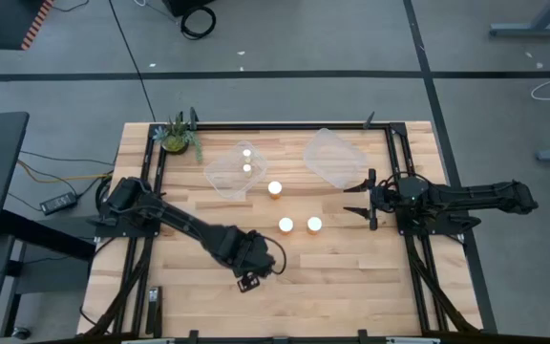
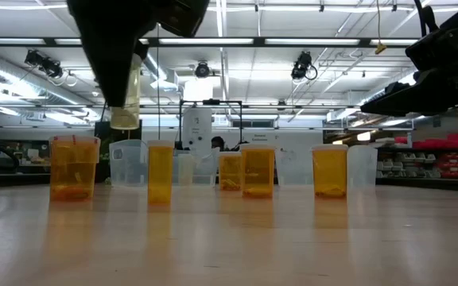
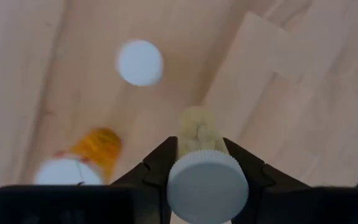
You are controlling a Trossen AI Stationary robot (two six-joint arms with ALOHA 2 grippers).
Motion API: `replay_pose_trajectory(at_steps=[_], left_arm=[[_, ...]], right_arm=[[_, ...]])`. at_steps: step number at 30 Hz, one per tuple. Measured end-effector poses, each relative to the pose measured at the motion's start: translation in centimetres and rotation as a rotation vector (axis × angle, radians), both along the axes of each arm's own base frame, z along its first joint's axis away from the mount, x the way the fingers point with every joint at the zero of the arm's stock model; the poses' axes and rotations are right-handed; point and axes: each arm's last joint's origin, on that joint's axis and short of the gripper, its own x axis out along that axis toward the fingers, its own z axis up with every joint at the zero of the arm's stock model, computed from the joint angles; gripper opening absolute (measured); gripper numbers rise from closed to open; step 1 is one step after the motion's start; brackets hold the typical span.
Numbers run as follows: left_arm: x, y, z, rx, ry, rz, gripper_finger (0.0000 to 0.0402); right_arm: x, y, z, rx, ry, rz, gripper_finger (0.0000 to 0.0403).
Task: Pick and place medicine bottles into bin by pill shape (circle, oval)
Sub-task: Put the small yellow pill bottle into the left transparent bin
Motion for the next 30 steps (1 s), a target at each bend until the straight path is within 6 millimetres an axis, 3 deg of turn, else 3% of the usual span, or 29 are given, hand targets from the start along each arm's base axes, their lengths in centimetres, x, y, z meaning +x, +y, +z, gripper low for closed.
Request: replay_pose_trajectory(at_steps=[11, 30], left_arm=[[1.9, 5.1, 1.1, 0.028, -0.004, -0.067, 0.0112], [2.8, 13.6, 1.0, 0.08, 0.037, -0.111, 0.0115]], right_arm=[[0.0, 0.0, 0.0, 0.0, 0.001, 0.0, 0.0255], [0.0, 0.0, 0.0, 0.0, 0.001, 0.0, 0.0255]])
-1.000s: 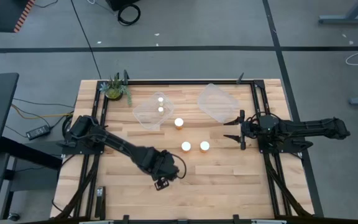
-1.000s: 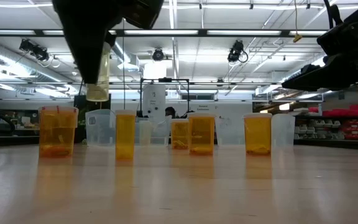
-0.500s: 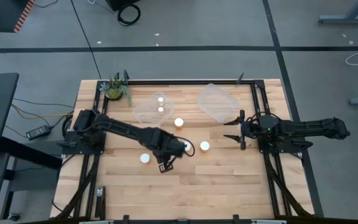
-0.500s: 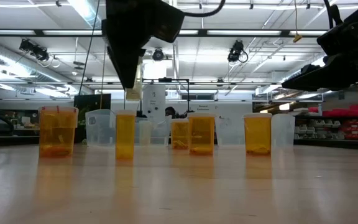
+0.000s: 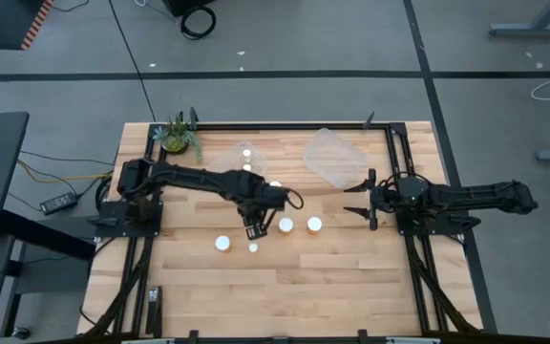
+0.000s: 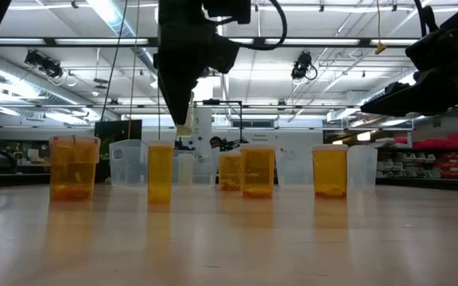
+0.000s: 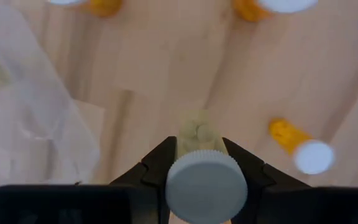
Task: Pick and place medicine bottles into bin by pill shape (circle, oval)
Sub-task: Put the small yellow pill bottle into the left transparent bin
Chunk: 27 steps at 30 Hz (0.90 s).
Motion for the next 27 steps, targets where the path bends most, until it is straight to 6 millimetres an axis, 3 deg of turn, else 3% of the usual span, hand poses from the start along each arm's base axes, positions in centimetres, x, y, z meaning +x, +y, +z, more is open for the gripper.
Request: replay_pose_trajectory(at_steps=[20, 27], left_arm=[[-2.1, 9.1, -0.2, 0.09, 0.151, 0.124, 0.0111], [-3.4, 11.3, -2.5, 0.097, 0.196, 0.194, 0.0112]], right_arm=[[0.0, 0.0, 0.0, 0.0, 0.0, 0.0, 0.0255], [0.0, 0.0, 0.0, 0.0, 0.0, 0.0, 0.0255]])
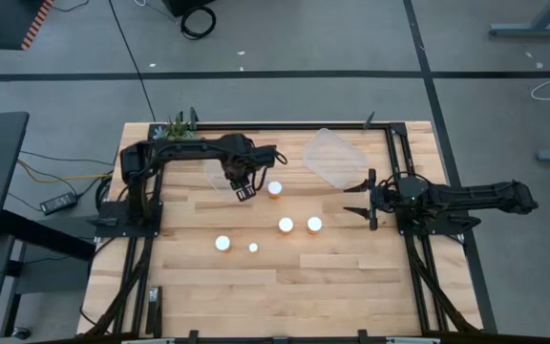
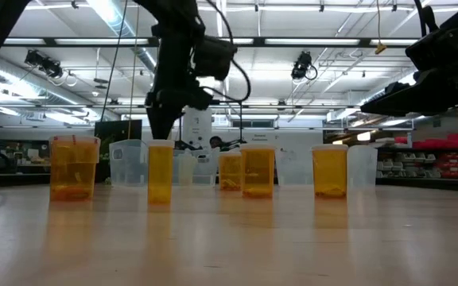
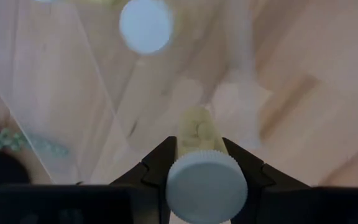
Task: Pick and place medicine bottles into bin by pill shape (circle, oval)
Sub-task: Put the small yellow pill bottle into the left transparent bin
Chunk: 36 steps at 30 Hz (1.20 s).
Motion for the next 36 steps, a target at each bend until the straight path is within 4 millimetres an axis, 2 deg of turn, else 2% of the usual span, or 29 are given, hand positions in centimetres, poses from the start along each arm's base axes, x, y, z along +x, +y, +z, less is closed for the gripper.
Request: replay_pose_trajectory(at_steps=[5, 12, 23, 31, 36], left_arm=[[-1.4, 1.1, -1.9, -0.021, 0.061, 0.018, 0.0113], [-1.4, 2.0, -2.5, -0.008, 0.02, 0.04, 0.0114], [-0.8, 1.8, -2.5, -0.001, -0.049, 0.084, 0.0115], [-2.3, 1.2, -5.1, -0.032, 0.03, 0.048, 0.0112], [-2.7, 1.2, -5.5, -0.054, 0.039, 0.055, 0.0117]], right_arm=[[0.0, 0.0, 0.0, 0.0, 0.0, 0.0, 0.0255], [0.0, 0.0, 0.0, 0.0, 0.0, 0.0, 0.0255], [0.0, 0.0, 0.0, 0.0, 0.0, 0.0, 0.0255], [0.0, 0.0, 0.0, 0.0, 0.0, 0.0, 0.0255], [0.0, 0.0, 0.0, 0.0, 0.0, 0.0, 0.0255]])
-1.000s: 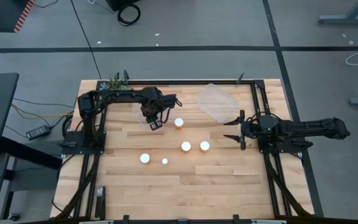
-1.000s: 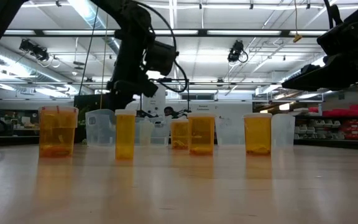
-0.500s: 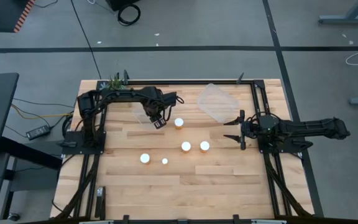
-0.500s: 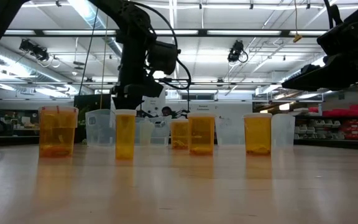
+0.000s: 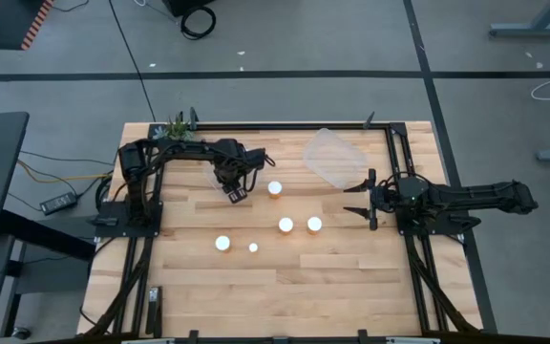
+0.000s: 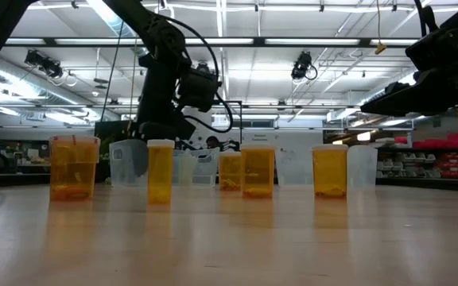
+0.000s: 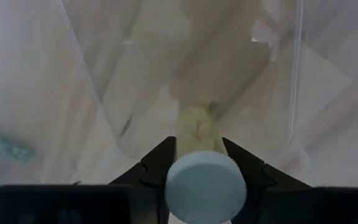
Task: Pick and place medicine bottles into bin by pill shape (circle, oval)
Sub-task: Put the small yellow pill bottle into the left transparent bin
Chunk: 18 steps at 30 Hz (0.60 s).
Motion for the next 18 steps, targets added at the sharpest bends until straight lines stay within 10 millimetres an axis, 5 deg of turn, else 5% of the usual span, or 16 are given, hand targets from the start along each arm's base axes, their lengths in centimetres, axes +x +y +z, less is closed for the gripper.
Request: replay_pose_trajectory(at_steps=[18], left_arm=[[0.02, -0.02, -0.03, -0.004, -0.004, 0.008, 0.0152]], right_arm=[[0.0, 0.0, 0.0, 0.0, 0.0, 0.0, 0.0255]])
